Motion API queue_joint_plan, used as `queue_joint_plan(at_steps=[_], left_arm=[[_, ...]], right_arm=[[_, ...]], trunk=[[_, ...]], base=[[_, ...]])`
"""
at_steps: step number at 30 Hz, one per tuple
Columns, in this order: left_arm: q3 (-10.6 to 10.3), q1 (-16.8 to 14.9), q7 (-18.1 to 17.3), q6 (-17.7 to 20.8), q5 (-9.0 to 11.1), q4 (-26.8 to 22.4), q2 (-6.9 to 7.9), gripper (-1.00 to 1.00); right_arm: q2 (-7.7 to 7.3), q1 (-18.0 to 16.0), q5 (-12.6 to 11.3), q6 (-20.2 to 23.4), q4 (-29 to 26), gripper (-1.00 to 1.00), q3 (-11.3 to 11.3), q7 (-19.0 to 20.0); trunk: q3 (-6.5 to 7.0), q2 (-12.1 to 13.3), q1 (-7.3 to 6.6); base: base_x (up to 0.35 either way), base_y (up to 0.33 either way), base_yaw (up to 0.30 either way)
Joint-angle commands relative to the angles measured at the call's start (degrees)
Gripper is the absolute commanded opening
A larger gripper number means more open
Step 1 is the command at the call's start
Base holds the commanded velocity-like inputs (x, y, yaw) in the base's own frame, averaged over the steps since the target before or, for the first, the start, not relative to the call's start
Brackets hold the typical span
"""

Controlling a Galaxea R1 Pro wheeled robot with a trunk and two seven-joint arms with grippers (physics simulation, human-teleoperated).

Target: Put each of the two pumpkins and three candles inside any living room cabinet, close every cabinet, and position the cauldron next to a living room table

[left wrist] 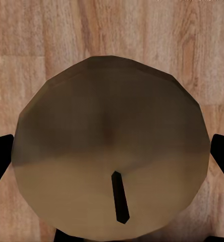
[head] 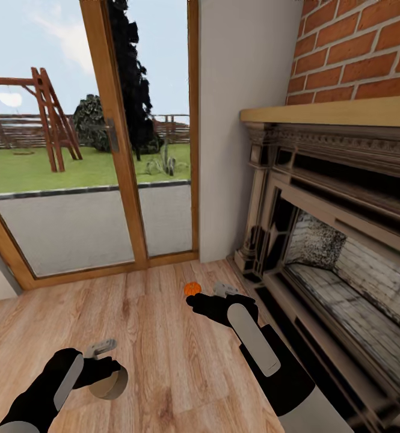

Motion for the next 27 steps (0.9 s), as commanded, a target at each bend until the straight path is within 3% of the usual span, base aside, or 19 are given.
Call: queue_joint_plan(at_steps=[1,20,27], left_arm=[[0.0,0.0,0.0,0.0,0.0,0.0,0.0,-1.0],[-0.1,0.0,0.0,0.3,0.0,0.0,-0.01,-1.0],[-0.2,0.0,0.2,0.5,-0.1,0.2,0.05,-1.0]], right_arm=[[0.0,0.0,0.0,0.0,0.0,1.0,0.0,0.0],[-0.04,0.0,0.1,0.0,0.8,1.0,-0.1,0.0],[-0.01,-0.1,0.2,0.2,6.8,1.0,-0.9,-0.1]], trunk=[[0.18,0.4,-0.23],[3.59,8.0,-4.4],[4.85,10.8,-5.94]], base=[[0.0,0.0,0.0],[0.0,0.0,0.0],[0.0,0.0,0.0]])
